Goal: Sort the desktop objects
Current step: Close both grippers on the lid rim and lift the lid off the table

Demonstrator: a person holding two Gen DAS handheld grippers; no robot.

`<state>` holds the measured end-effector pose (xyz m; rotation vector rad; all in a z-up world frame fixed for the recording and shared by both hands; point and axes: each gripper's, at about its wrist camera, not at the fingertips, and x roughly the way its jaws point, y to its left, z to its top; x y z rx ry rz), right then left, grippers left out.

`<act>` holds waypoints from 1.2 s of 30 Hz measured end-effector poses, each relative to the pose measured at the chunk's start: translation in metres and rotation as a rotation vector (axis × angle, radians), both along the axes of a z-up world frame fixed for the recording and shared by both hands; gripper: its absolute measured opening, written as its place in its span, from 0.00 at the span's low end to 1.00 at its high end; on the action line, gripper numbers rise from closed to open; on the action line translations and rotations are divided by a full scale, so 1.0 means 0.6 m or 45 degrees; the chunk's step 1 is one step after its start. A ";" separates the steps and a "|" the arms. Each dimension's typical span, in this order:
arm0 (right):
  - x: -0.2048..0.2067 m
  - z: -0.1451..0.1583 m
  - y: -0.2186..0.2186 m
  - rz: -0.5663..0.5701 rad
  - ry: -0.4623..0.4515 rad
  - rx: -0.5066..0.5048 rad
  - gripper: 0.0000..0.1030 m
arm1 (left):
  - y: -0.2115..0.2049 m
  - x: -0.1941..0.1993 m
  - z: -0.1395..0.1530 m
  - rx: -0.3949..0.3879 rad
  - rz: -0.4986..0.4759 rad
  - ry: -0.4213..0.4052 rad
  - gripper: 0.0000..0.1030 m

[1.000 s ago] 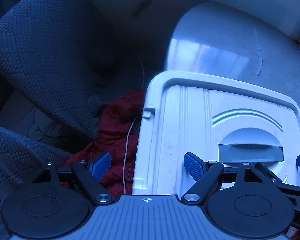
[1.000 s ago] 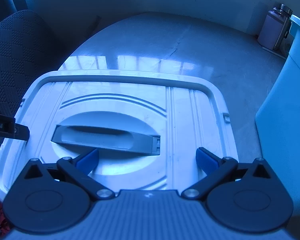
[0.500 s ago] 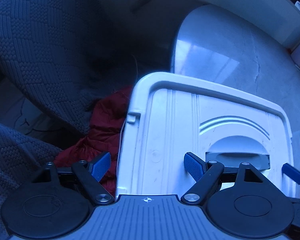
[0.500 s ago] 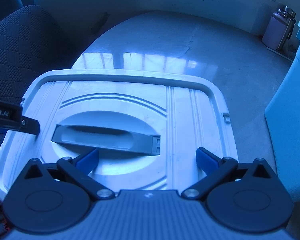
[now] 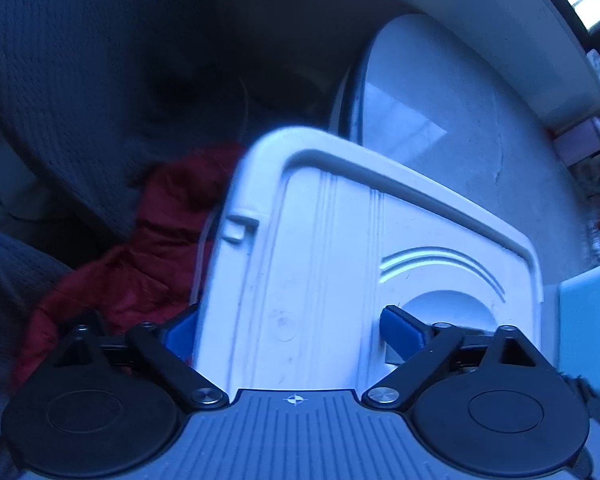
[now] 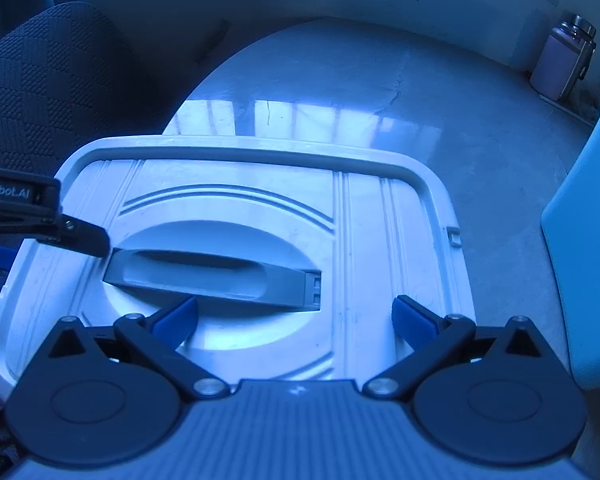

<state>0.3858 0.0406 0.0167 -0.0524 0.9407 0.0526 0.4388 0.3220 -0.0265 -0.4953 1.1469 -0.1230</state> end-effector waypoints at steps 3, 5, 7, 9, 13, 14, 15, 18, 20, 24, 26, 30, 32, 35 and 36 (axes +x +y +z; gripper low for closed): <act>0.000 0.000 -0.003 -0.009 -0.005 -0.001 1.00 | 0.021 0.000 -0.021 -0.144 0.038 0.010 0.91; 0.003 0.001 -0.006 -0.014 -0.001 0.000 1.00 | 0.027 -0.004 -0.029 -0.195 0.053 0.000 0.90; 0.006 0.006 -0.012 -0.022 0.017 0.014 1.00 | 0.021 -0.006 -0.024 -0.166 0.034 -0.012 0.89; 0.002 0.016 -0.021 -0.052 -0.005 0.025 1.00 | 0.014 -0.005 -0.020 -0.143 0.023 -0.002 0.89; -0.001 0.043 -0.053 -0.147 -0.054 -0.020 1.00 | 0.013 0.002 -0.004 -0.054 -0.016 -0.003 0.91; 0.001 0.047 -0.066 -0.177 -0.058 -0.038 1.00 | 0.008 0.002 0.005 0.009 -0.045 -0.020 0.91; 0.004 0.049 -0.083 -0.218 -0.056 -0.059 1.00 | 0.001 0.002 0.014 0.086 -0.078 -0.043 0.92; 0.009 0.038 -0.156 -0.357 0.015 -0.011 1.00 | -0.003 0.007 0.032 0.203 -0.131 -0.058 0.89; 0.007 0.028 -0.210 -0.407 0.081 0.198 1.00 | -0.001 0.010 0.034 0.193 -0.128 -0.046 0.89; 0.006 0.012 -0.253 -0.338 0.158 0.439 1.00 | -0.004 0.012 0.038 0.190 -0.125 -0.056 0.89; 0.008 0.007 -0.254 -0.287 0.168 0.455 1.00 | -0.006 0.013 0.040 0.196 -0.137 -0.060 0.89; 0.017 0.007 -0.260 -0.216 0.184 0.472 1.00 | -0.006 0.017 0.017 0.187 -0.138 -0.057 0.90; 0.024 0.007 -0.265 -0.189 0.198 0.472 1.00 | -0.005 0.016 0.014 0.188 -0.139 -0.061 0.90; 0.032 0.009 -0.270 -0.159 0.216 0.476 1.00 | -0.006 0.018 0.007 0.211 -0.142 -0.061 0.91; 0.032 0.011 -0.271 -0.148 0.214 0.484 1.00 | -0.006 0.019 0.005 0.225 -0.141 -0.062 0.91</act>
